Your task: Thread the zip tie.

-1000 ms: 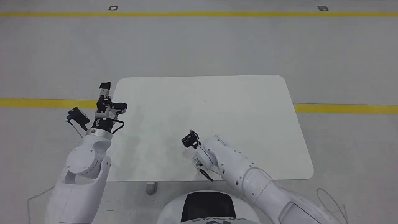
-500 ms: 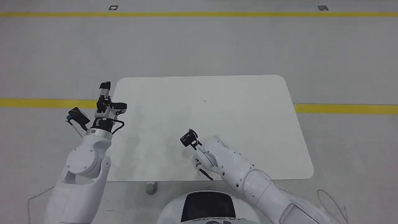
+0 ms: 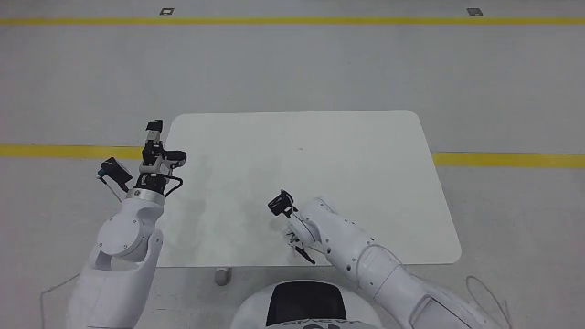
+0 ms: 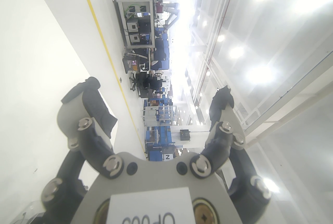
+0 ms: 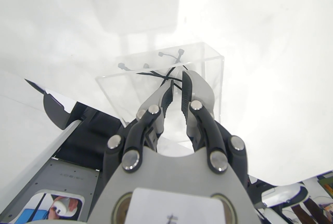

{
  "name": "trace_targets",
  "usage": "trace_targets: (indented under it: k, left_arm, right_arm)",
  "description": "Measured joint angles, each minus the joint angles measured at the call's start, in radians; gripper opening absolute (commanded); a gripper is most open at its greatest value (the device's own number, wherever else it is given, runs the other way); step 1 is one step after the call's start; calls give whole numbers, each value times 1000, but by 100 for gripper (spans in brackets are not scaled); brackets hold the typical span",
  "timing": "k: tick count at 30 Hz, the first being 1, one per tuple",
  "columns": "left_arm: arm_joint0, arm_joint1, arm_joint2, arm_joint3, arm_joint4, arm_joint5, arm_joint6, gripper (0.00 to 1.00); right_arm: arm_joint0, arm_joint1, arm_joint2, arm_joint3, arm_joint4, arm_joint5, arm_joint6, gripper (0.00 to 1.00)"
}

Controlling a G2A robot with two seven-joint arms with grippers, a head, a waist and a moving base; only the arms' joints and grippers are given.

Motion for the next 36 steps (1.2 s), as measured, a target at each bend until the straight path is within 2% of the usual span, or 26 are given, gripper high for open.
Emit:
trace_targets:
  k: [3, 6, 11, 14, 18, 24, 36]
  left_arm:
    - [0, 0, 0, 0, 0, 0, 0, 100]
    - [0, 0, 0, 0, 0, 0, 0, 100]
    - [0, 0, 0, 0, 0, 0, 0, 100]
    - [0, 0, 0, 0, 0, 0, 0, 100]
    - [0, 0, 0, 0, 0, 0, 0, 100]
    - [0, 0, 0, 0, 0, 0, 0, 100]
    - [0, 0, 0, 0, 0, 0, 0, 100]
  right_arm:
    - [0, -1, -1, -5, -1, 0, 4, 1]
    - [-2, -1, 1, -11, -2, -2, 8, 0]
    - [-8, 1, 7, -25, -6, -6, 11, 5]
    - [-14, 3, 10, -37, -11, -9, 9, 16]
    - [-21, 6, 14, -50, -22, -16, 6, 22]
    - [-27, 10, 19, -61, -36, -31, 1, 22]
    - [-22, 10, 7, -59, -49, -98, -19, 25]
